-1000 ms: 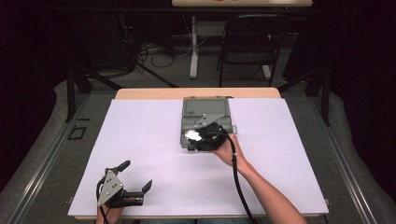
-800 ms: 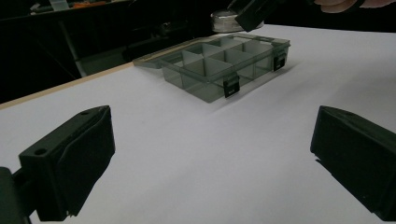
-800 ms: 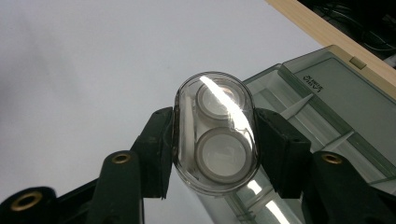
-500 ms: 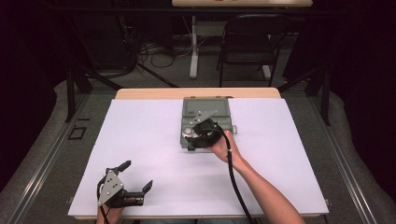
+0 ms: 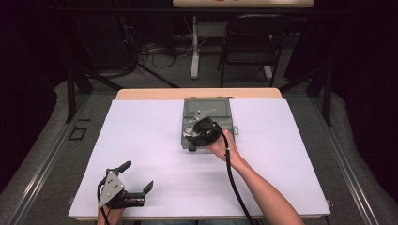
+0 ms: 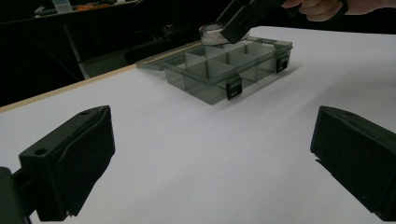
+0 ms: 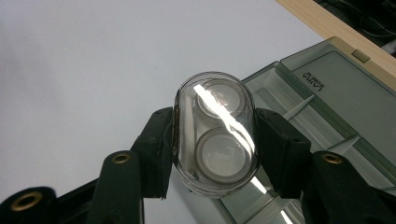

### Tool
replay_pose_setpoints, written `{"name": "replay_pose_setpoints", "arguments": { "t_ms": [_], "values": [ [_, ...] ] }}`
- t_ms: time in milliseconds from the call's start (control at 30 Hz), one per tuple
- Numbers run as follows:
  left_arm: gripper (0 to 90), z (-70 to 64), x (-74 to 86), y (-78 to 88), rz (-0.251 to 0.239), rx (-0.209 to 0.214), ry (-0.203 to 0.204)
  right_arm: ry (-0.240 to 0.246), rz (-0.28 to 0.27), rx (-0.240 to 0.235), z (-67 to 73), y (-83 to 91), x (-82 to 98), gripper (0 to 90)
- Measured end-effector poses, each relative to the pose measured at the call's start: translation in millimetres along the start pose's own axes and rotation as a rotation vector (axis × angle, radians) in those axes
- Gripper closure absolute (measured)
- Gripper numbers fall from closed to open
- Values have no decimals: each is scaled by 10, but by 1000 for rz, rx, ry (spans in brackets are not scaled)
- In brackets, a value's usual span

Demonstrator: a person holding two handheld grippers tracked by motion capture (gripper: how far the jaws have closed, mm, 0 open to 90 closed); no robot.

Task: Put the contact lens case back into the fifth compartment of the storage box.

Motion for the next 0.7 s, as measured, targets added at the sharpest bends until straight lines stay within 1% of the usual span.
{"name": "replay_pose_setpoints", "arguments": {
  "t_ms": [167,233,300,367,433,533,600,633,700],
  "values": [
    [0,5,-5,8,0,-2,0,-16,20,9,-21,-54,27,490],
    [0,11,-5,7,-3,-4,3,-9,24,13,-27,-69,30,490],
    [0,16,2,-1,2,-3,3,-22,33,27,-36,-92,30,490],
    [0,5,0,-7,1,-2,7,-21,48,29,-49,-105,35,490],
    [0,0,-2,-3,2,0,7,-27,56,44,-65,-117,36,490],
    [0,-18,-24,12,-10,2,11,-32,63,49,-79,-129,41,490],
    [1,-9,-22,8,-8,0,10,-32,66,49,-85,-140,46,490],
    [0,-6,-18,3,-7,-1,13,-35,83,52,-87,-161,65,490],
    [0,0,-9,-3,-3,2,13,-34,84,52,-97,-189,69,489]
  ]
}}
Point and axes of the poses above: each handheld gripper's, and its own axes: y roughly backward along the jaws, x roughly out of its underside, z roughly to its left, the point moved 9 cm from there along -y, roughly forward along the jaws, and after that the axes turned 12 degrees about -z, right-handed, at the moved point
